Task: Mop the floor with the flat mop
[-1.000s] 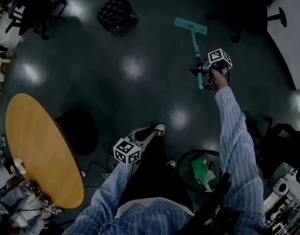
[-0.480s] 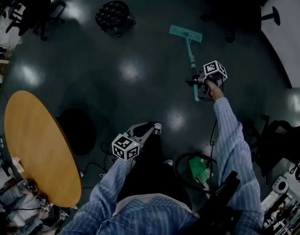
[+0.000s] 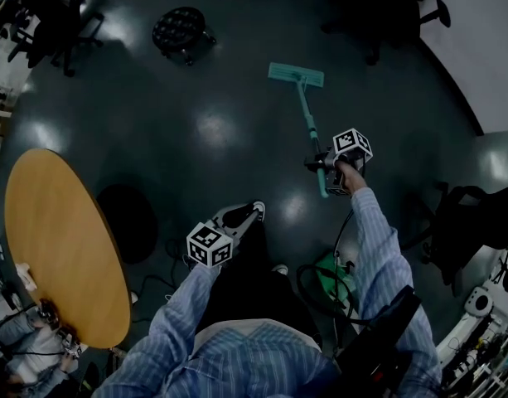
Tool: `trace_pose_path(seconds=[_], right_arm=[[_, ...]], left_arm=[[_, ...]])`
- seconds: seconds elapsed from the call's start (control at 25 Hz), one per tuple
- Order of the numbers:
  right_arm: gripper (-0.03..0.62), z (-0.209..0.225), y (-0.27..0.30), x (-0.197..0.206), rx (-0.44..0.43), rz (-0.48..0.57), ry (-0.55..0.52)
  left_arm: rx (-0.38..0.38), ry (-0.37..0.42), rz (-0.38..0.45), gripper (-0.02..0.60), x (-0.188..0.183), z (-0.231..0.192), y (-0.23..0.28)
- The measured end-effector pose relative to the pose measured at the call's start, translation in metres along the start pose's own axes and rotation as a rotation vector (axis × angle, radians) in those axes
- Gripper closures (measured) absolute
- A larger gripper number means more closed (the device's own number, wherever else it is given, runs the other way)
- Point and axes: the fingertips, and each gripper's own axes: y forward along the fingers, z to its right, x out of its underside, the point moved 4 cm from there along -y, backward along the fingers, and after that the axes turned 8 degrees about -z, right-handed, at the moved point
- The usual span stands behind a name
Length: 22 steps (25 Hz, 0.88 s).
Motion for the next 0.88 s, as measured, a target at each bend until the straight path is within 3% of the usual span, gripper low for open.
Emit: trace_pose_path(seconds=[0.32,0.52,0.88], right_arm=[[0.497,0.051,0.013,0.131,-0.078,-0.028,0.025],[0.497,0.09,0.025,0.211,-0.073,-0.048,0.033],[0.497,0.146,0.04,0.349,-0.087,-0.073,0.039]], left_arm=[[0.012,0.029,0.005,0.512,0.047,0.064,-0.015],[0.004,0.091,-0.005,0.512,0.079,0.101,-0.031],[-0.011,0.146,0.056,0.512,0.122,0.164,-0.068]])
